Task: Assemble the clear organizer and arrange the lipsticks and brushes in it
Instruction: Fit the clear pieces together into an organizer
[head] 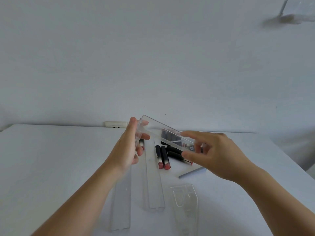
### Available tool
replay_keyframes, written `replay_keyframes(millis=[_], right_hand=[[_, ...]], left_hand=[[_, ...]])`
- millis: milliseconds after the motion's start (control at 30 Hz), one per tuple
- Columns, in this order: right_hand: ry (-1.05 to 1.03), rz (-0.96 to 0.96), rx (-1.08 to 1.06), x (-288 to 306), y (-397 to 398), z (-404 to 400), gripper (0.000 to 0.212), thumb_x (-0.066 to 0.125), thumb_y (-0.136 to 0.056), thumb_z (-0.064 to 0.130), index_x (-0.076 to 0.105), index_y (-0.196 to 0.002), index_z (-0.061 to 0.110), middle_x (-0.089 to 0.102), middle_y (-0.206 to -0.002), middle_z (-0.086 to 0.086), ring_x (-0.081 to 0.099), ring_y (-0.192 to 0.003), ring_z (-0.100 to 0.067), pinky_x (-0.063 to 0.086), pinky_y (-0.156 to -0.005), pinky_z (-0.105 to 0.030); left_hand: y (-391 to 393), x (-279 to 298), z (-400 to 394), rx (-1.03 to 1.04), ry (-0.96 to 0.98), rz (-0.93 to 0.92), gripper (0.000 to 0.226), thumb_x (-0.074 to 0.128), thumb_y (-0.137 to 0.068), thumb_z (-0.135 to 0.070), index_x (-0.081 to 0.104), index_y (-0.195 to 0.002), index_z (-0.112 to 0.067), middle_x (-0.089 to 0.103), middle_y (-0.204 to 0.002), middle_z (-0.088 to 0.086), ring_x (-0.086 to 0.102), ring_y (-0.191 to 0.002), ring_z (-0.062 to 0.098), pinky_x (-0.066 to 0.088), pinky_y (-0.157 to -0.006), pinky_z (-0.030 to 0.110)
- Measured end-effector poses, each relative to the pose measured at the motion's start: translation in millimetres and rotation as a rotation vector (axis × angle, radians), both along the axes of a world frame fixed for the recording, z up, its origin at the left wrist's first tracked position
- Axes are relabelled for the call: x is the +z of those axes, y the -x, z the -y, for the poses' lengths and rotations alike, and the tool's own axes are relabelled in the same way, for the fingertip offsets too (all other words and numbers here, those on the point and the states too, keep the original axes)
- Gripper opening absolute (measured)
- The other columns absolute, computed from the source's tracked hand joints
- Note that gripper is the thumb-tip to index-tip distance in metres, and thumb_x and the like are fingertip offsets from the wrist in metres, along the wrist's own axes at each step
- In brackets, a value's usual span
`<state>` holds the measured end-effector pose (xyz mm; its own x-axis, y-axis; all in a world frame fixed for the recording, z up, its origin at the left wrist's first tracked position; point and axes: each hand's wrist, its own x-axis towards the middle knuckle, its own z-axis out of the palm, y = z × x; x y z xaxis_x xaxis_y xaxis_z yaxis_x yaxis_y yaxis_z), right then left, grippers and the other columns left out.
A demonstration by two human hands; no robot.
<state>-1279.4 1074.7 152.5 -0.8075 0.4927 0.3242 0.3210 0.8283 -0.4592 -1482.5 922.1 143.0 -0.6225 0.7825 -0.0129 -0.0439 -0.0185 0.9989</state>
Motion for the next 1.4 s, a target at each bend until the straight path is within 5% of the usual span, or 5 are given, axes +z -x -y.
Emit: replay_keyframes(millis=[333, 667, 1000, 1200, 1400], right_hand=[[-0.017, -0.028, 0.006, -6.3, 5.2, 2.0, 0.047, 0.063, -0.079, 0.065, 0.049, -0.123, 0.068, 0.059, -0.083, 0.016, 0.054, -0.065, -0.007, 0.044, -0.056, -0.025], [-0.044, 0.007, -0.017, -12.2, 2.8, -0.8, 0.051, 0.059, -0.078, 0.067, 0.050, -0.128, 0.063, 0.056, -0.090, 0.018, 0.053, -0.072, -0.006, 0.040, -0.056, -0.023], [-0.066, 0.004, -0.059, -20.4, 2.5, -2.3, 0.052, 0.055, -0.080, 0.067, 0.051, -0.131, 0.059, 0.052, -0.086, 0.021, 0.050, -0.078, 0.002, 0.035, -0.057, -0.020], [-0.084, 0.039, -0.039, -24.1, 1.6, -3.2, 0.052, 0.053, -0.081, 0.067, 0.049, -0.133, 0.058, 0.053, -0.079, 0.016, 0.049, -0.082, 0.005, 0.036, -0.059, -0.018], [-0.055, 0.062, -0.023, -28.8, 0.4, -1.9, 0.052, 0.054, -0.082, 0.066, 0.047, -0.133, 0.058, 0.054, -0.081, 0.015, 0.051, -0.080, 0.003, 0.035, -0.061, -0.016]], left_hand=[[1.1, -0.3, 1.7, 0.010, -0.033, -0.018, 0.060, 0.029, -0.081, -0.074, 0.067, -0.111, -0.039, 0.067, -0.109, 0.006, 0.039, -0.049, 0.007, 0.021, -0.043, 0.019], [4.9, -5.2, 2.2, 0.028, 0.010, -0.189, 0.053, 0.035, -0.080, -0.076, 0.066, -0.106, -0.041, 0.055, -0.059, -0.017, 0.034, -0.047, 0.008, 0.027, -0.039, 0.018], [7.5, -9.2, 0.7, 0.057, 0.084, -0.369, 0.043, 0.030, -0.087, -0.067, 0.062, -0.103, -0.043, 0.045, -0.051, -0.019, 0.036, -0.045, 0.004, 0.034, -0.044, 0.013], [8.7, -10.9, -1.3, 0.048, 0.021, -0.437, 0.038, 0.033, -0.085, -0.059, 0.057, -0.096, -0.031, 0.062, -0.091, 0.000, 0.045, -0.049, -0.001, 0.035, -0.046, 0.015], [9.6, -13.9, -0.4, 0.057, 0.011, -0.485, 0.032, 0.033, -0.086, -0.057, 0.057, -0.094, -0.038, 0.060, -0.088, -0.006, 0.045, -0.047, -0.001, 0.031, -0.048, 0.020]])
